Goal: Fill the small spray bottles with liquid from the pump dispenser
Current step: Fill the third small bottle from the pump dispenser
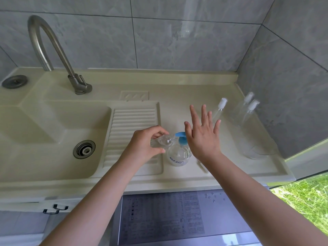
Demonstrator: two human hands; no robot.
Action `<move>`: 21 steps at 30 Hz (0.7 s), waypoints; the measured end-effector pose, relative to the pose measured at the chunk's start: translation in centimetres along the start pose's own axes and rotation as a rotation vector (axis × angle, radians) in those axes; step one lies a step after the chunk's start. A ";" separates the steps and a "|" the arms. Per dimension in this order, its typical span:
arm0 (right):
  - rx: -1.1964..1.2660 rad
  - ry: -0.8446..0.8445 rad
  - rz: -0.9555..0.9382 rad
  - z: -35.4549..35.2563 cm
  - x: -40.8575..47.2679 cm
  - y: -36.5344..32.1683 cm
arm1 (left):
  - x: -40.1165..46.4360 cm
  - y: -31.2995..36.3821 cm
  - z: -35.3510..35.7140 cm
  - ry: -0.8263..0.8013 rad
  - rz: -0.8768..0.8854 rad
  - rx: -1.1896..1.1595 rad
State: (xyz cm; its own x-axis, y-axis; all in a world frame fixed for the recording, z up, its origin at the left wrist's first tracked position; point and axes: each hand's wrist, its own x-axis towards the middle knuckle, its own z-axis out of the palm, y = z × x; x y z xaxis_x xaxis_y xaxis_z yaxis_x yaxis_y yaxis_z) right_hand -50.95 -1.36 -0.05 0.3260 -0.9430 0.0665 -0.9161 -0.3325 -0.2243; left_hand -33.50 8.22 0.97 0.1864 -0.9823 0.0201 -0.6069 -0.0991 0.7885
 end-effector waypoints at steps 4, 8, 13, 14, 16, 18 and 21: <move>-0.010 -0.003 0.002 0.5 -0.1 -0.2 | 0.0 -0.2 0.1 0.005 0.002 0.008; 0.010 0.007 0.006 0.6 -0.1 -0.1 | 0.1 -0.3 0.1 0.009 0.004 0.008; 0.143 -0.028 0.032 0.1 -0.4 -0.2 | 0.0 -0.3 0.1 0.007 -0.005 0.011; 0.146 -0.028 0.029 0.1 -0.4 -0.3 | 0.0 -0.2 0.1 0.010 -0.005 0.008; 0.105 -0.027 0.015 0.3 -0.4 -0.3 | 0.0 -0.2 0.1 0.008 0.000 0.005; 0.056 -0.008 -0.001 0.5 -0.4 -0.1 | 0.0 -0.2 0.2 0.007 0.001 0.001; 0.040 0.010 -0.013 0.6 -0.2 -0.1 | 0.0 0.0 0.0 0.013 -0.001 -0.001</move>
State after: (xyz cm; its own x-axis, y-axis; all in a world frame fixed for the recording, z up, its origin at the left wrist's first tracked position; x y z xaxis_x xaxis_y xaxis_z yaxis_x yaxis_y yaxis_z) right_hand -50.80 -1.15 -0.67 0.3355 -0.9387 0.0793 -0.9015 -0.3443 -0.2621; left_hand -33.55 8.17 0.98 0.1977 -0.9799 0.0272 -0.6059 -0.1003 0.7892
